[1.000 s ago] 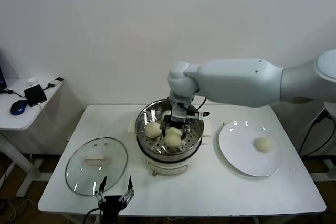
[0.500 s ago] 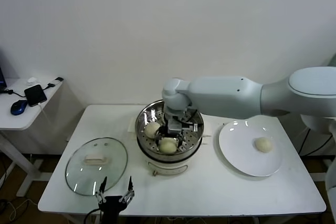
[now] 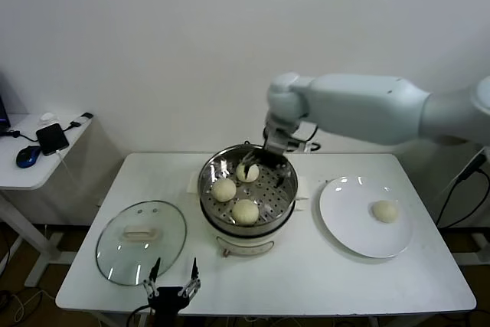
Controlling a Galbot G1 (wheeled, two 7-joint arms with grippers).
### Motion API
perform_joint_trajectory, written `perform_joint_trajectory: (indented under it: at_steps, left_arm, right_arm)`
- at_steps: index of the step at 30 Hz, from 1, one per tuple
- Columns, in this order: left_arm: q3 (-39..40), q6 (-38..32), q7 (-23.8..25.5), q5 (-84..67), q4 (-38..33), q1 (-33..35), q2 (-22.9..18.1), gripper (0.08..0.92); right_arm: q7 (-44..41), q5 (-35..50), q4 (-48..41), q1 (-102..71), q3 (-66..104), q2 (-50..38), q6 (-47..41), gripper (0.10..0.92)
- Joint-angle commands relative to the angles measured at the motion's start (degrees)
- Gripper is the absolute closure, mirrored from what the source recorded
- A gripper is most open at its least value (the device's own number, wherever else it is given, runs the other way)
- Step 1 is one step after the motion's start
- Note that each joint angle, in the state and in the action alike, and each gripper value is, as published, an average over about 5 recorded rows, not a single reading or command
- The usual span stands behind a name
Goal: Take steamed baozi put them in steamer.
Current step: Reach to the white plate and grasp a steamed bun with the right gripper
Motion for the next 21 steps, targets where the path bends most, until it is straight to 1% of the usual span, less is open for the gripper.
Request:
perform_joint_trajectory:
  at_steps: [1, 3, 6, 11, 15, 21]
  left_arm:
    - [0.19, -0.04, -0.02, 0.17, -0.03, -0.03, 0.08, 0.177]
    - [0.12, 0.00, -0.02, 0.12, -0.02, -0.17, 0.08, 0.177]
    - [-0.04, 0.11, 0.04, -0.06, -0.14, -0.33, 0.02, 0.177]
    - [-0.43, 0.93, 0.54, -1.91, -0.96, -0.35, -0.20, 0.177]
    - [-1.01, 1.19, 1.12, -2.48, -1.46, -0.13, -0.68, 0.177]
    - [-1.68, 1.08, 1.20, -2.32, -0.99, 0.22, -1.15, 0.177]
  right_arm:
    - [-5.76, 12.34, -8.38, 10.68, -10.34, -13.98, -12.21, 0.202]
    - [-5.11, 9.16, -8.53, 10.24, -12.59, -18.35, -16.42, 0.203]
    - [-4.05, 6.09, -8.16, 6.63, -13.74, -24.59, -20.23, 0.203]
    - [-2.12, 1.92, -9.85, -6.76, -4.95, -31.19, -23.75, 0.203]
    - [-1.05, -4.23, -14.42, -19.68, 6.56, -31.67, -23.98, 0.203]
    - [-0.05, -11.79, -23.14, -31.53, 19.16, -27.90, -22.23, 0.203]
